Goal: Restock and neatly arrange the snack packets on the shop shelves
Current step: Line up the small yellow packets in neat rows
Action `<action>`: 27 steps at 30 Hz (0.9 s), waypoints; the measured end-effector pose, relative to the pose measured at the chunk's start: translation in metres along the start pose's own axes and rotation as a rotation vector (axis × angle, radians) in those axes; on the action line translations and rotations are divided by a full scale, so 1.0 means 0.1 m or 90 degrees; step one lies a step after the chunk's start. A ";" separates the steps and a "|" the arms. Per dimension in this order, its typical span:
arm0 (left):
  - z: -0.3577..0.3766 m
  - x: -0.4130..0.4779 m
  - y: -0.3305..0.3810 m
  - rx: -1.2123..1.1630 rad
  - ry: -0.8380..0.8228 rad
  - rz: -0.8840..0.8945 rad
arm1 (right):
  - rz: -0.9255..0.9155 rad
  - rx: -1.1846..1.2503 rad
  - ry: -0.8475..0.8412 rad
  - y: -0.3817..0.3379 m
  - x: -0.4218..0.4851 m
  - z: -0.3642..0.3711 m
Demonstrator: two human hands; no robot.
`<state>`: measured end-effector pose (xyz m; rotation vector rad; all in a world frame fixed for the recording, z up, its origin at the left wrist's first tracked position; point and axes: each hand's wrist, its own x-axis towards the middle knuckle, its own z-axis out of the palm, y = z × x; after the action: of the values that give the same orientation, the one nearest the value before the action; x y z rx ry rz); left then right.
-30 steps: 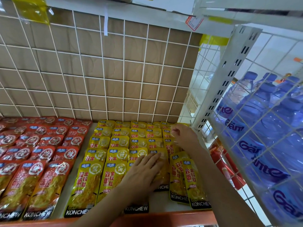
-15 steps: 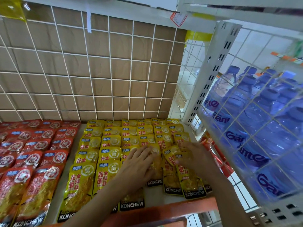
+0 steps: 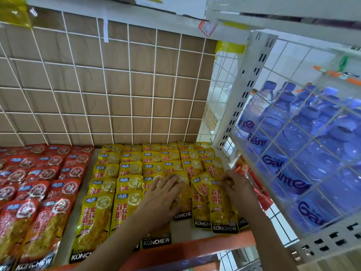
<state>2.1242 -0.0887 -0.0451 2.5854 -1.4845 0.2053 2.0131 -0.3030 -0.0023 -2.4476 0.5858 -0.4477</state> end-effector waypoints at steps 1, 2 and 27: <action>0.00 -0.01 0.00 -0.004 0.001 -0.001 | 0.011 0.049 -0.006 -0.01 0.00 -0.02; -0.02 -0.03 0.00 -0.008 -0.003 -0.002 | 0.016 0.100 -0.010 -0.04 0.01 -0.05; -0.02 -0.40 0.12 -0.008 0.040 0.008 | -0.176 -0.042 -0.034 -0.37 0.02 0.62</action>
<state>2.0935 -0.0603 -0.0501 2.5364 -1.4755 0.2762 2.0534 -0.2488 -0.0283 -2.6066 0.2424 -0.4761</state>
